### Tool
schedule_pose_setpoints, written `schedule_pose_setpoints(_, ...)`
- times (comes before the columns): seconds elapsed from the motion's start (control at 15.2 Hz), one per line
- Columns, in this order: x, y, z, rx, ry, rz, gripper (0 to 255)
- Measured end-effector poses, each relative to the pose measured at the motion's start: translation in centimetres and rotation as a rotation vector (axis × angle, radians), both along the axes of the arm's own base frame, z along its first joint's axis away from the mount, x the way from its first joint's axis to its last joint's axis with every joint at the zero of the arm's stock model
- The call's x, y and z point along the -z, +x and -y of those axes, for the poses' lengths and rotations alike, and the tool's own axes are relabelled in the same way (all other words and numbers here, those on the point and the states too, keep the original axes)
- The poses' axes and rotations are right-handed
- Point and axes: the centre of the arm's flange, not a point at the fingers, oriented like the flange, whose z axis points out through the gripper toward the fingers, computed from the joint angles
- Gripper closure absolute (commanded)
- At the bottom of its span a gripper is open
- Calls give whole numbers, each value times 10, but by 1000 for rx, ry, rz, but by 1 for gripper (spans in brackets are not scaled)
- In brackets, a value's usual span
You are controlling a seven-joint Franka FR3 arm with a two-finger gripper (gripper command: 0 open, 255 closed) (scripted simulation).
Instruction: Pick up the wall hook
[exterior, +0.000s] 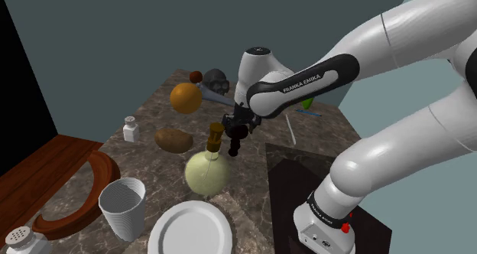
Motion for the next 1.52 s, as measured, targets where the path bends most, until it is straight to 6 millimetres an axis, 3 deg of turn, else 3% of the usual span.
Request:
schedule_pose_setpoints(0.53, 41, 3, -2, 13, 1, 4, 0)
schedule_pose_setpoints(0.59, 42, 3, -3, 13, 1, 4, 255)
schedule_pose_setpoints(1.25, 43, 4, -3, 12, 1, 6, 255)
schedule_pose_setpoints(1.52, 28, 4, -3, 13, 1, 5, 255)
